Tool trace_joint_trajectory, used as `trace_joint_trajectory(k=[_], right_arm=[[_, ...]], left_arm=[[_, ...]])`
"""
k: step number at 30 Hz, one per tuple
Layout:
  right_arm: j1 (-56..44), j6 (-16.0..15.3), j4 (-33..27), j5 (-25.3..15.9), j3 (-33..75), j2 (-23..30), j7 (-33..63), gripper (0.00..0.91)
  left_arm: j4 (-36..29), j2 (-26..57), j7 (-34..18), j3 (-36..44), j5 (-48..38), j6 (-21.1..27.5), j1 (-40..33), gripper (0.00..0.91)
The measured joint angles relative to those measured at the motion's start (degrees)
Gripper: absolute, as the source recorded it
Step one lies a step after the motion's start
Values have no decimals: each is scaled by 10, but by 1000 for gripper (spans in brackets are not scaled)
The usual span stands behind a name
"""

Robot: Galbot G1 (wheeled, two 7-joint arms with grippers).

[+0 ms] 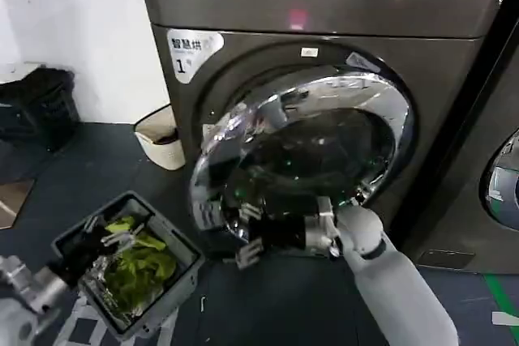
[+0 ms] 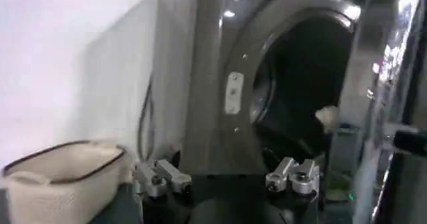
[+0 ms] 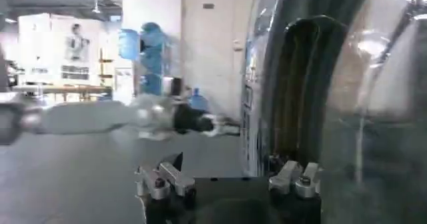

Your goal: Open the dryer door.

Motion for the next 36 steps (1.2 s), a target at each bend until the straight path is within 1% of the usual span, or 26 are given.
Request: trace_joint_trajectory(k=[2,5,10,15,17,21,26,29,31,34,36], right_arm=[[-18,2,15,0,18,-8,-21,907],[-46,5,39,-2,47,-17,-48,907],[-108,30,71,-34,108,-18,-101,907],[-176,54,86,-36,208,0,-112,907],[-201,69,93,-36,254,9,-113,907],[-256,92,109,-35,369,35,-113,907],[-310,101,123,-33,497,70,-111,907],[-336,100,130,-30,565,90,-81,907],[-347,95,133,-12,607,102,-55,907],[-358,92,134,14,662,108,6,907],[-362,94,137,17,689,108,60,907]], left_arm=[[19,19,26,11,-8,0,-16,907],[42,45,45,33,-14,4,-40,907],[74,91,64,90,-22,6,-91,907],[89,128,76,176,-34,2,-169,907],[89,137,79,218,-29,1,-199,907],[81,143,83,301,-25,2,-257,907],[67,138,90,397,-28,1,-326,907],[69,128,92,452,-27,0,-366,907],[69,123,94,490,-26,0,-393,907],[63,115,98,538,-27,0,-427,907],[61,112,98,563,-31,0,-444,907]])
